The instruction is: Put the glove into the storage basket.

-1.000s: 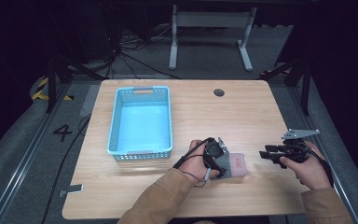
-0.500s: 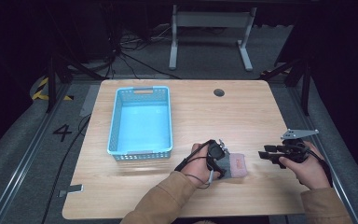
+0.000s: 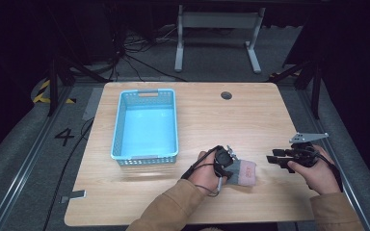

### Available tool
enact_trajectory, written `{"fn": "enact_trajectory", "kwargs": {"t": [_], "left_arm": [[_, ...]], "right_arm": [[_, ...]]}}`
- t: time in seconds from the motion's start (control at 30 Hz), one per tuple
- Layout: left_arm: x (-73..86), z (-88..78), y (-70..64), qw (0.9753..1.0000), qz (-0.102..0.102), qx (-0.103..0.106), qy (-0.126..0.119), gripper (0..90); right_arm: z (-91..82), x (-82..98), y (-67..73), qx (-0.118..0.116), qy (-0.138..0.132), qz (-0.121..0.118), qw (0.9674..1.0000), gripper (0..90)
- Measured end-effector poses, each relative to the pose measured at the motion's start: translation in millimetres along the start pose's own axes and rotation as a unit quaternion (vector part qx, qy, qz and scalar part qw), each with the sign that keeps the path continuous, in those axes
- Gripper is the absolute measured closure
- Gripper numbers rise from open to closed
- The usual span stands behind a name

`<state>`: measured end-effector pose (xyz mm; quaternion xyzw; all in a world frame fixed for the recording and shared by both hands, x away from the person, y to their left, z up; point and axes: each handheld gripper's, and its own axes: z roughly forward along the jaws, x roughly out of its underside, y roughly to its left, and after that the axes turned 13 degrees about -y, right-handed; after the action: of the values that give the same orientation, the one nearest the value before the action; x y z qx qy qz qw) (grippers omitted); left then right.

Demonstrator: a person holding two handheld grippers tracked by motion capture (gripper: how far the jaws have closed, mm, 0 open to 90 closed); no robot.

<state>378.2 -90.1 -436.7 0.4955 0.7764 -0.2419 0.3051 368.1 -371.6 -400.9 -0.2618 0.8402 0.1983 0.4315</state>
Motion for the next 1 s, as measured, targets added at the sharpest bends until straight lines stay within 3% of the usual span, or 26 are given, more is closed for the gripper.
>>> {"fn": "enact_trajectory", "kwargs": {"t": [0.13,0.43,0.63,1.0], "left_arm": [[-1.2,-6.7,2.3,0.9998,-0.010,0.013,-0.012,69.1],[-4.7,-38.4,8.6,0.9992,-0.012,0.013,-0.037,69.2],[-5.7,-66.3,15.5,0.9984,-0.025,0.007,-0.050,69.2],[-4.5,-103.0,30.0,0.9972,-0.033,-0.006,-0.067,69.0]], "right_arm": [[0.8,-0.8,-0.8,-0.002,-0.002,0.003,1.0000,56.2],[4.9,-6.2,-3.9,-0.005,-0.006,0.003,1.0000,56.2],[13.3,-12.2,-4.6,-0.014,-0.005,0.000,0.9999,56.2],[27.7,-14.6,-4.0,-0.022,0.003,-0.005,0.9997,56.2]]}}
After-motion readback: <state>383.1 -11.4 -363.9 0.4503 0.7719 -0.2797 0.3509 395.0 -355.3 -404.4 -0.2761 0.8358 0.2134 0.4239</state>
